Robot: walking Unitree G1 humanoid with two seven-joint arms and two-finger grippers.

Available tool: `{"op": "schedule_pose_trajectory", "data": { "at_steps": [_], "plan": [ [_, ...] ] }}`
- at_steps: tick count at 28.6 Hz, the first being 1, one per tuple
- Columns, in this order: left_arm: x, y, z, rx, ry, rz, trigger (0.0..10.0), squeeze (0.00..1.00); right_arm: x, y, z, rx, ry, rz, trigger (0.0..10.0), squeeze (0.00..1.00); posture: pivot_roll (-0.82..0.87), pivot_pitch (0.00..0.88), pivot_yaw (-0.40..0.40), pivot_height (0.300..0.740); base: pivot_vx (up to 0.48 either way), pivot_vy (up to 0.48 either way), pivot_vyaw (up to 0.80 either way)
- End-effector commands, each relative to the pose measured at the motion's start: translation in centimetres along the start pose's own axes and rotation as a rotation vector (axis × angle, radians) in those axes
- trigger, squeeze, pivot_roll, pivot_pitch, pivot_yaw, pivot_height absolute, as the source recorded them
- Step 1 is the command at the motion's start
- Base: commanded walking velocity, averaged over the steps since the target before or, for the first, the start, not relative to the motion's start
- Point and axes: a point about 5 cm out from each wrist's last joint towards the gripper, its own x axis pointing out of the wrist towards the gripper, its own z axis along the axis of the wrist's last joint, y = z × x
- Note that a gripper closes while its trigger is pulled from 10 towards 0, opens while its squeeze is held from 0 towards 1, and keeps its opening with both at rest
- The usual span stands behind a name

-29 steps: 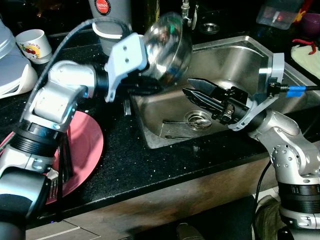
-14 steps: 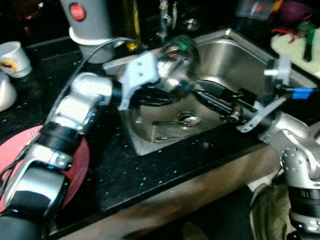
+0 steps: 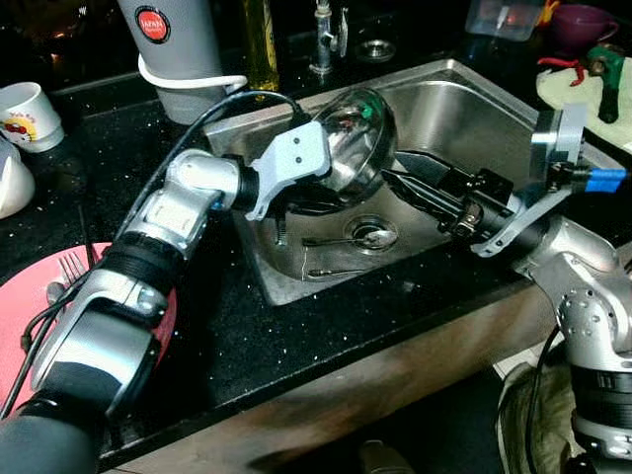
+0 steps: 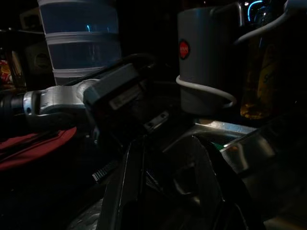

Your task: Kitchen organization

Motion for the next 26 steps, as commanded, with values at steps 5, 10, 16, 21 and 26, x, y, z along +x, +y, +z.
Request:
{"op": "schedule_pose_trajectory", "data": {
  "at_steps": [5,10,16,21,26],
  "plan": [
    [0.5,0.2,0.0,0.021,0.015,-0.019,10.0,0.0,0.0,0.6,0.3,-0.004,0.005,0.015,10.0,0.0,-0.06,0.174,0.065,0.74,0.0,0.0,0.0],
    [1.2,-0.6,-1.4,-0.025,0.059,-0.077,10.0,0.0,-0.2,0.6,0.4,-0.007,0.013,0.011,10.0,0.0,-0.07,0.187,0.067,0.74,0.0,0.0,0.0],
    [1.7,-1.4,-2.3,-0.056,0.072,-0.126,10.0,0.0,-0.2,0.7,0.4,-0.007,0.016,0.01,10.0,0.0,-0.07,0.19,0.068,0.74,0.0,0.0,0.0],
    [2.1,-1.7,-2.7,-0.062,0.079,-0.136,10.0,0.0,-0.2,0.8,0.6,-0.009,0.016,0.013,10.0,0.0,-0.07,0.191,0.064,0.74,0.0,0.0,0.0],
    [2.3,-1.7,-2.8,-0.056,0.094,-0.142,10.0,0.0,-0.1,0.8,0.6,-0.01,0.015,0.015,10.0,0.0,-0.07,0.189,0.064,0.74,0.0,0.0,0.0]
  ]
}}
